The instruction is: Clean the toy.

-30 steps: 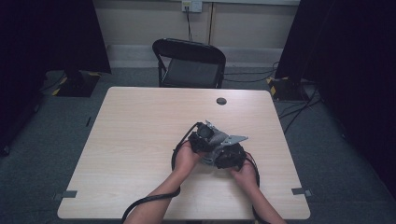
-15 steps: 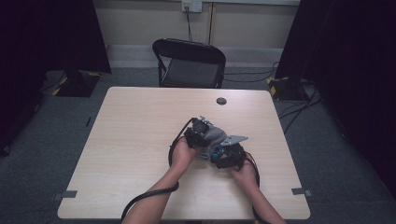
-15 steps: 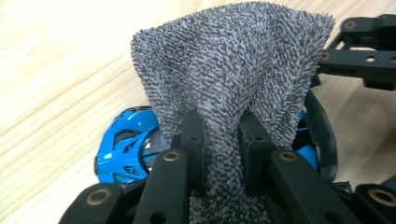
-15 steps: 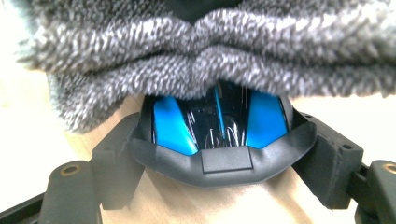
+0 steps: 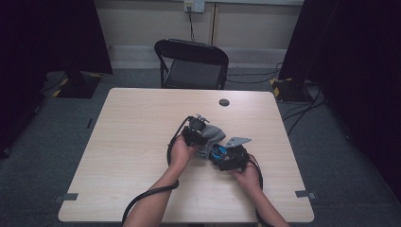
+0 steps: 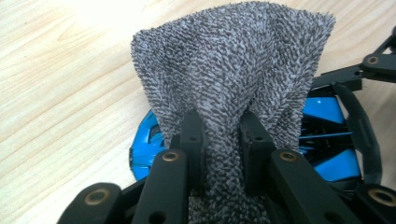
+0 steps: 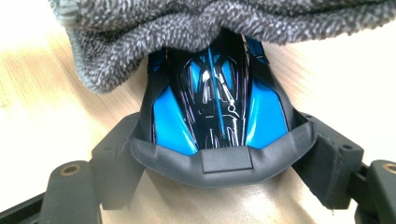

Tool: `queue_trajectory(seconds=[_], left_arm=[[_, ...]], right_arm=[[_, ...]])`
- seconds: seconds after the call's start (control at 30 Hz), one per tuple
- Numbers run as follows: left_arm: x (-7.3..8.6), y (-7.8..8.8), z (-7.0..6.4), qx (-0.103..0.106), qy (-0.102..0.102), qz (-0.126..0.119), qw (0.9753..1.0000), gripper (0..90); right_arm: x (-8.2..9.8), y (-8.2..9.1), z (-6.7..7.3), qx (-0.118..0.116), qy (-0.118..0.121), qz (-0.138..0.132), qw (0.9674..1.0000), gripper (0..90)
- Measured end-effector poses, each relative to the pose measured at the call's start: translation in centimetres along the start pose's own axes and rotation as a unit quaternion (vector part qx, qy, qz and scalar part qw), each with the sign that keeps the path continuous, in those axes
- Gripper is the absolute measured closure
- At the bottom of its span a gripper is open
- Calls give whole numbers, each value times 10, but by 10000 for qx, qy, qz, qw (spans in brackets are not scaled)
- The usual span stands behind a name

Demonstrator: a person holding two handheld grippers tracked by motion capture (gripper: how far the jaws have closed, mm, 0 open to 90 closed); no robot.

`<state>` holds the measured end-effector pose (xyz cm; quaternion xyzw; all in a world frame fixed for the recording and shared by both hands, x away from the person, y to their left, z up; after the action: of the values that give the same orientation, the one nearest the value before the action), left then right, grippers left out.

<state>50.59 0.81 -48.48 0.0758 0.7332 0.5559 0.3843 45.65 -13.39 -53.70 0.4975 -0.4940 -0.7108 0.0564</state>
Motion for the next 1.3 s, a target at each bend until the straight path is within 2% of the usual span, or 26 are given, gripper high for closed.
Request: queue_trajectory(seconds=[0.13,0.33,0.73,0.9,1.3], left_arm=[[0,-2,6,-37,9,39,10000,752],[0,-4,13,-18,159,52,9999,750],[1,-7,25,-165,264,69,9995,746],[4,-7,32,-149,417,45,9990,746],[7,-8,44,-84,550,46,9984,747]], right_arm=[[0,0,0,-1,-1,0,10000,237],[0,0,0,-1,-3,-1,10000,238],[0,0,0,0,-1,-1,10000,237],[0,0,0,0,-2,-1,10000,237],[0,0,0,-2,-2,0,10000,237]])
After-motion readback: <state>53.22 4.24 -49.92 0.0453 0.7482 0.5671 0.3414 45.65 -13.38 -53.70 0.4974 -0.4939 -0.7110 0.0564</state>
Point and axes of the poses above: each handheld gripper's, and its own axes: y roughly backward along the jaws, x roughly out of its underside, z roughly to its left, the point moved 5 cm from there along -y, roughly forward along the jaws, and after that the axes turned 7 degrees about z, right-handed, at the moved point
